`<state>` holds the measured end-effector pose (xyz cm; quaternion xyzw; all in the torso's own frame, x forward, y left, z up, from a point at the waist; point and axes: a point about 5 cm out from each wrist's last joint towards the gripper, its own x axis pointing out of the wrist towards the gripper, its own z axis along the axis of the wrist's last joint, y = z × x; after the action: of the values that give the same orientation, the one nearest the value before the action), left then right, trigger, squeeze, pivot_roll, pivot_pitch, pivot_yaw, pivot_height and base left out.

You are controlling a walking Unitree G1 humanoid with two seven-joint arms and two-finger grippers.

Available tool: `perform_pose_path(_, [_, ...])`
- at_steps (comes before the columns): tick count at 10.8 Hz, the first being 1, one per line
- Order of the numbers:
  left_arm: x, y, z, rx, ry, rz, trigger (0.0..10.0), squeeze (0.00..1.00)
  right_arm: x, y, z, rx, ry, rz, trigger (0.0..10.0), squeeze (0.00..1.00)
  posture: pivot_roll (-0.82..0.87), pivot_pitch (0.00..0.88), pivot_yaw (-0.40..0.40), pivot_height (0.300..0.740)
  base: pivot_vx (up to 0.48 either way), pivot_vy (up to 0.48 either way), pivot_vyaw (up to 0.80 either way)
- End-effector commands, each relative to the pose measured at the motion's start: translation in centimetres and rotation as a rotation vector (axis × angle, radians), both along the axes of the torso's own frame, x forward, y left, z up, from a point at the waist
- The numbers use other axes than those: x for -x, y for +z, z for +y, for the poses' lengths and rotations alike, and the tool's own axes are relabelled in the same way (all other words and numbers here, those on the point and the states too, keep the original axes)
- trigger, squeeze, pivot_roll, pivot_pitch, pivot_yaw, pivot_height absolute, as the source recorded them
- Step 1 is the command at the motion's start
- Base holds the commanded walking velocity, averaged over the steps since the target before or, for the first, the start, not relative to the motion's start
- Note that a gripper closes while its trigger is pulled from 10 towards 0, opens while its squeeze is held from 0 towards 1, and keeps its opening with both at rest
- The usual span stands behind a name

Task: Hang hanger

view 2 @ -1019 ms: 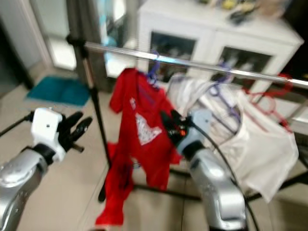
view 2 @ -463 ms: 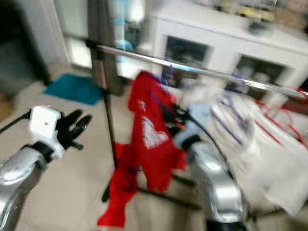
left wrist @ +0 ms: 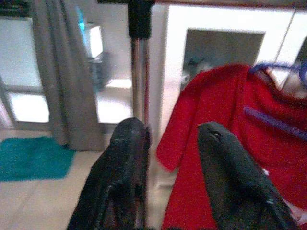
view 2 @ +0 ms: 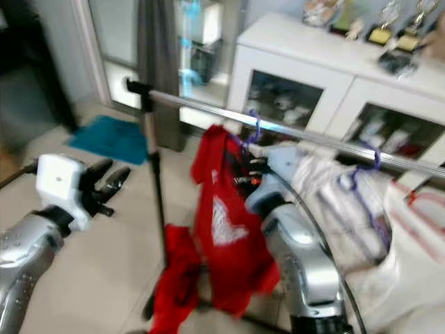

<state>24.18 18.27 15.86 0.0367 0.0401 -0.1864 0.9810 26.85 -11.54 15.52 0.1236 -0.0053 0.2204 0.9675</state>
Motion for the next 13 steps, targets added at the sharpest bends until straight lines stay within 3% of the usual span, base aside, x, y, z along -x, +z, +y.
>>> perform_pose_path(1, [0.2, 0.6, -1.1, 0.027, -0.067, -0.027, 10.0, 1.00, -0.1, 0.4, -1.4, 0.003, -0.033, -0.022, 10.0, 1.00, 0.00, 0.000, -0.075, 0.740, 0.000, 0.000, 0.00])
perform_pose_path(4, [1.2, 0.1, -1.5, -0.014, -0.225, 0.027, 10.0, 1.00, -0.1, 0.7, -2.5, 0.141, 0.042, 0.000, 10.0, 1.00, 0.00, 0.000, -0.075, 0.740, 0.000, 0.000, 0.00])
perform_pose_path(7, [2.2, -0.7, -0.9, -0.038, -0.365, 0.127, 10.0, 1.00, 0.4, 0.6, -3.7, 0.219, 0.137, 0.108, 10.0, 1.00, 0.00, 0.000, -0.076, 0.740, 0.000, 0.000, 0.00])
perform_pose_path(10, [2.6, -0.8, -1.0, -0.024, -0.437, 0.159, 10.0, 1.00, -0.7, 1.3, -4.8, 0.260, 0.032, 0.120, 10.0, 1.00, 0.00, 0.000, -0.073, 0.740, 0.000, 0.000, 0.00])
perform_pose_path(11, [3.2, -0.8, -1.2, -0.013, -0.490, 0.182, 10.0, 0.67, -1.3, 1.4, -4.4, 0.256, 0.009, 0.143, 10.0, 0.00, 0.00, 0.000, -0.076, 0.740, 0.000, 0.000, 0.00])
perform_pose_path(12, [3.4, -0.9, -1.3, -0.015, -0.514, 0.193, 10.0, 0.00, -1.7, 1.1, -4.1, 0.263, -0.009, 0.163, 10.0, 0.00, 0.00, 0.000, -0.079, 0.740, 0.000, 0.000, 0.00])
perform_pose_path(13, [3.2, -1.0, -1.2, -0.022, -0.505, 0.195, 10.0, 0.00, -2.4, 0.7, -4.0, 0.252, -0.053, 0.200, 10.0, 0.00, 0.00, 0.000, -0.083, 0.740, 0.000, 0.000, 0.00])
